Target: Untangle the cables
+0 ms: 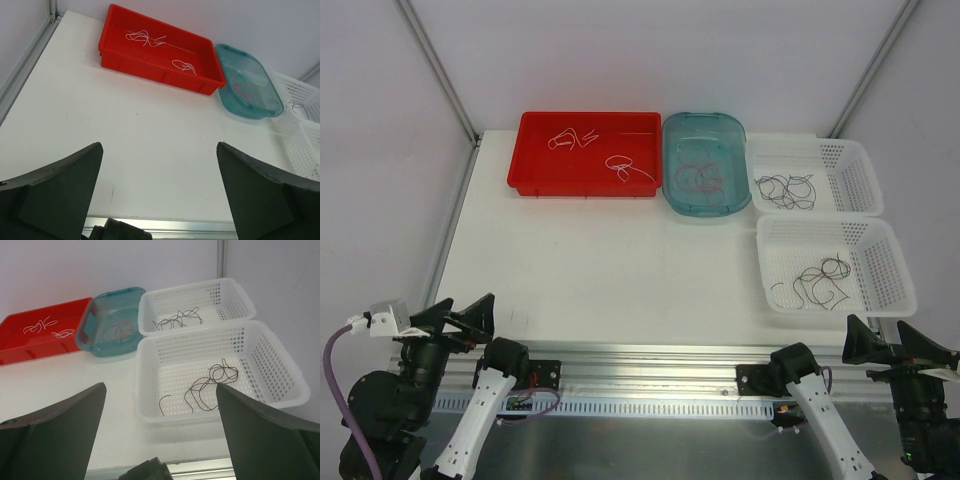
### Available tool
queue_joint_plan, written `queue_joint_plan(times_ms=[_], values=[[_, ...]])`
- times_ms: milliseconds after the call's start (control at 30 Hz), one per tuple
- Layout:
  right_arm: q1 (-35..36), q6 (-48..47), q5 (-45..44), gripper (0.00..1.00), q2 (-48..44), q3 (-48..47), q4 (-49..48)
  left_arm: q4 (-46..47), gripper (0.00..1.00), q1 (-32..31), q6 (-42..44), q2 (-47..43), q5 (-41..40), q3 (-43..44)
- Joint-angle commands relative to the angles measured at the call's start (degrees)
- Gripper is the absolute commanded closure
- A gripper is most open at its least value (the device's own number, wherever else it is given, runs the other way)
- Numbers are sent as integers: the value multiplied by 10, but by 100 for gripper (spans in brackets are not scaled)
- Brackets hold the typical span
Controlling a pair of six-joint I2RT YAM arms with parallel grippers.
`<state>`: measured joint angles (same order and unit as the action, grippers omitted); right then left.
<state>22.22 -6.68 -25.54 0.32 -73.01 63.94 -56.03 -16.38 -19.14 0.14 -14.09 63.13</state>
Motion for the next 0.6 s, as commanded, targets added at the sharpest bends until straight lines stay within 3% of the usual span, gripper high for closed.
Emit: queue_joint_plan(times_ms=[0,567], values=[[4,-4,-18,3,-93,-8,7,-48,1,8,-11,-88,-8,9],[4,12,-14,3,-101,-5,18,-70,1,8,-31,-89,2,4]])
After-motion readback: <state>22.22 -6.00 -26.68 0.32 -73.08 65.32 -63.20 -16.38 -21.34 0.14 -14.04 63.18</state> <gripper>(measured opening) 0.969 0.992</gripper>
